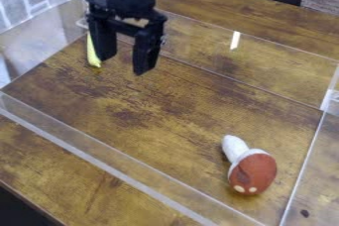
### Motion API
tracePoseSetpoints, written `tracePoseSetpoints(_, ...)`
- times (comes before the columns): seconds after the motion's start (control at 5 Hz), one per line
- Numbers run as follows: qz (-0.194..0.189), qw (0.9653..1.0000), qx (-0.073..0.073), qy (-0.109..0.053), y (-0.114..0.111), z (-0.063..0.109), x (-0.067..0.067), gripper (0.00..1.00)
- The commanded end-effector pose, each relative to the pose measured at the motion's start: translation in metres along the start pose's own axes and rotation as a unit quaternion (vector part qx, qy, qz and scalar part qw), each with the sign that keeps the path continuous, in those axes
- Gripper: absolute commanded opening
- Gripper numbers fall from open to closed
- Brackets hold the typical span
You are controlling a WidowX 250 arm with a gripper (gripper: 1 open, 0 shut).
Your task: Move the green spoon to the right
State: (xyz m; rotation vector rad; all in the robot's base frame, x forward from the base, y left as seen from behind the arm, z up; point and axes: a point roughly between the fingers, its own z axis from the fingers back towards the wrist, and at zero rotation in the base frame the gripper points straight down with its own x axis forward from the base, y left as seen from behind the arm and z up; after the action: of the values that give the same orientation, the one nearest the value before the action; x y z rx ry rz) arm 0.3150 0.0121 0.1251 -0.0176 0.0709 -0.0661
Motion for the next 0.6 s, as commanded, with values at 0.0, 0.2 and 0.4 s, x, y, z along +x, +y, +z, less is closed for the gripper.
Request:
tracePoseSetpoints(0.0, -0.030, 0.9993, 0.000, -0.022, -0.017, 0.016, 0.007, 1.00)
tracePoseSetpoints(0.2, 0.001, 0.9998, -0.006, -0.019, -0.021, 0.012, 0.003, 1.00)
tracePoseSetpoints(0.4, 0.035, 0.9991, -0.011, -0.022, -0.020, 0.008, -0.004, 1.00)
